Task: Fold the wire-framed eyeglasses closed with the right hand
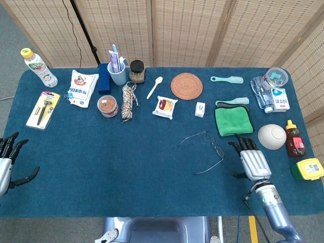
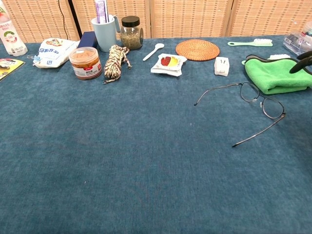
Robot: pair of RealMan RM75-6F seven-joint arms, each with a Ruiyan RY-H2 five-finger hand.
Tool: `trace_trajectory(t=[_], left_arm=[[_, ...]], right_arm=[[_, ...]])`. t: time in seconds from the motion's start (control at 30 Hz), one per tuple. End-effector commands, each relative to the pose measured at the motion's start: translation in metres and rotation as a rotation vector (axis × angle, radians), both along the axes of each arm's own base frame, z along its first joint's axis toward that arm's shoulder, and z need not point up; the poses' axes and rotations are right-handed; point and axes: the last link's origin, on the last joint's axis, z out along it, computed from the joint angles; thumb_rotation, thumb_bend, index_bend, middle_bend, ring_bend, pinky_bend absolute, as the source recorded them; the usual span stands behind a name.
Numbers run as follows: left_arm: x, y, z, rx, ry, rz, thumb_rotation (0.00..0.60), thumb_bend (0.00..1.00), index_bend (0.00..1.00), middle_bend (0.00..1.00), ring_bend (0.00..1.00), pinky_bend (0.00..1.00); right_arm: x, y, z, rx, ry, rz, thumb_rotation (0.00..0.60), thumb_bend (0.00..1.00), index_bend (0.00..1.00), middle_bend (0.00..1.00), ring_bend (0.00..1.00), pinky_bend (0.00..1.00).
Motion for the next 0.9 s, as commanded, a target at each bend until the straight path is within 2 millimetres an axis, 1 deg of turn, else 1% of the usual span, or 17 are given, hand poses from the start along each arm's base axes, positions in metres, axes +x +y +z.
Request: trace_trajectory(t=[0.03,0.3,0.9], left_arm=[[-0.003,0.001,-0.001,0.001,0.003,0.010,0.345,0.25,0.17,0.01,0.06,0.03],[-0.006,0.002,0.001,0.008,0.005,0.012,0.346,0.25,0.17,0.01,0.06,0.03],[-0.010,0.003,0.002,0.013,0.002,0.014,0.345,0.25,0.17,0.01,0.06,0.03]], right_arm=[[0.006,-0.012,-0.015,0.048,0.021,-0.011,0.600,0.22,0.16,0.00,0.00,0.00],[0.012,-0.024,-0.028,0.083,0.057,-0.040,0.600,0.22,0.15,0.00,0.00,0.00],[0.008,-0.042,-0.046,0.110,0.118,-0.110,0.600,0.22,0.14,0.00,0.00,0.00]])
